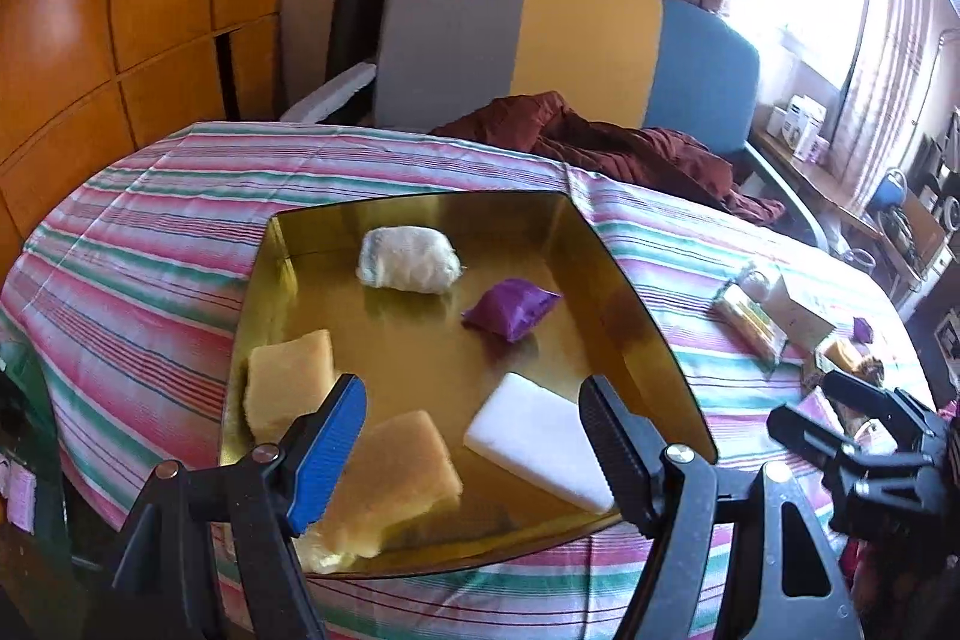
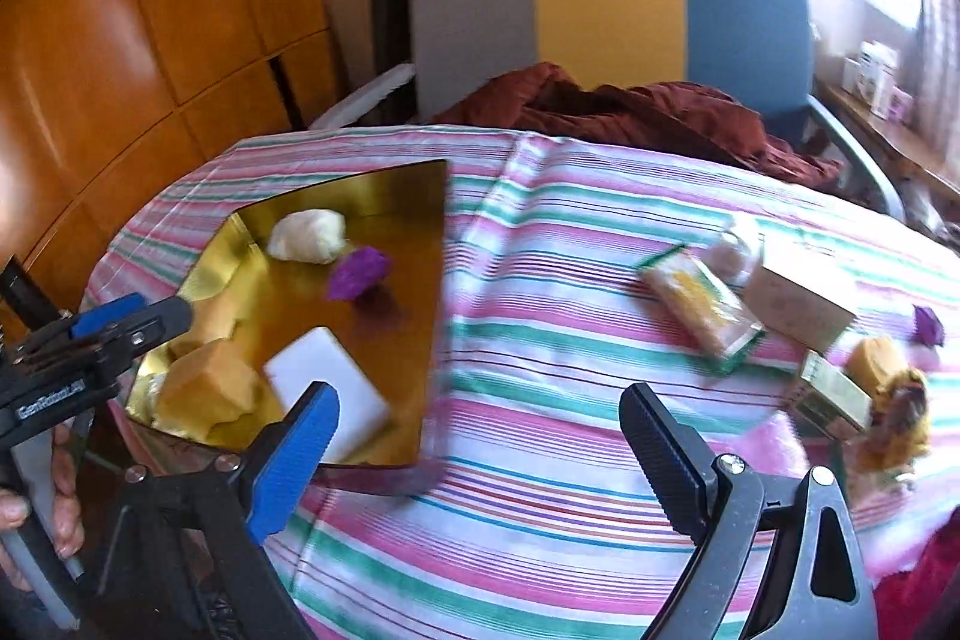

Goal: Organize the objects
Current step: 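Move both tools from the tray back toward the pile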

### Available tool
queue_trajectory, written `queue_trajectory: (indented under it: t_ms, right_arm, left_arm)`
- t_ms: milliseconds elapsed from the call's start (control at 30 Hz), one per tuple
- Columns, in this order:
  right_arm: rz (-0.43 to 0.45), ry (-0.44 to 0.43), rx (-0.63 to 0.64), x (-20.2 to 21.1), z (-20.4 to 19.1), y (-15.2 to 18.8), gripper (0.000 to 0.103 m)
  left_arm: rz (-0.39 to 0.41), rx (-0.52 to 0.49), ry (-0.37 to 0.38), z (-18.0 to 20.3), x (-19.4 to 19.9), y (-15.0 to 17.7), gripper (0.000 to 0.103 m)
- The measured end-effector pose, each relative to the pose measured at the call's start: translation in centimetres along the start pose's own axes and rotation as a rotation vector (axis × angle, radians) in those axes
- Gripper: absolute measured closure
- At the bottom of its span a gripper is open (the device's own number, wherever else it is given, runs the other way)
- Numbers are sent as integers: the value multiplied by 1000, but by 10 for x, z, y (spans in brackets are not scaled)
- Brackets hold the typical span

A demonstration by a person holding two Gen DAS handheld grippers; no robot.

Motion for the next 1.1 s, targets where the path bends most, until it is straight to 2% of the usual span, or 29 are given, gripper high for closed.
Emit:
queue_trajectory:
  t_ms: [367, 667, 767, 900, 1000, 1100]
  right_arm:
    - [14, 70, -176, 20, 83, 10, 8]
    - [75, 190, -376, 63, 182, 18, 6]
    - [113, 230, -487, 76, 219, 25, 4]
    - [149, 247, -641, 79, 259, 39, 4]
    - [141, 204, -742, 75, 279, 49, 4]
    - [154, 162, -792, 75, 291, 52, 4]
  left_arm:
    - [-25, -107, 54, 39, -3, 1, 29]
    - [-65, -254, 142, 92, -10, 3, 29]
    - [-73, -336, 187, 120, -11, 5, 29]
    - [-120, -449, 289, 164, -20, 11, 29]
    - [-162, -558, 320, 202, -34, 22, 29]
    - [-198, -646, 336, 229, -47, 31, 29]
Point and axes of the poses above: each gripper's, at about its wrist camera, not at the fingertips, and x roughly against the way its jaws point, z to its right, y to its underside, the point moved 2 cm from there along -x, roughly the way its jaws point, and after that the axes turned 11 degrees about -z, right-handed, at the moved point
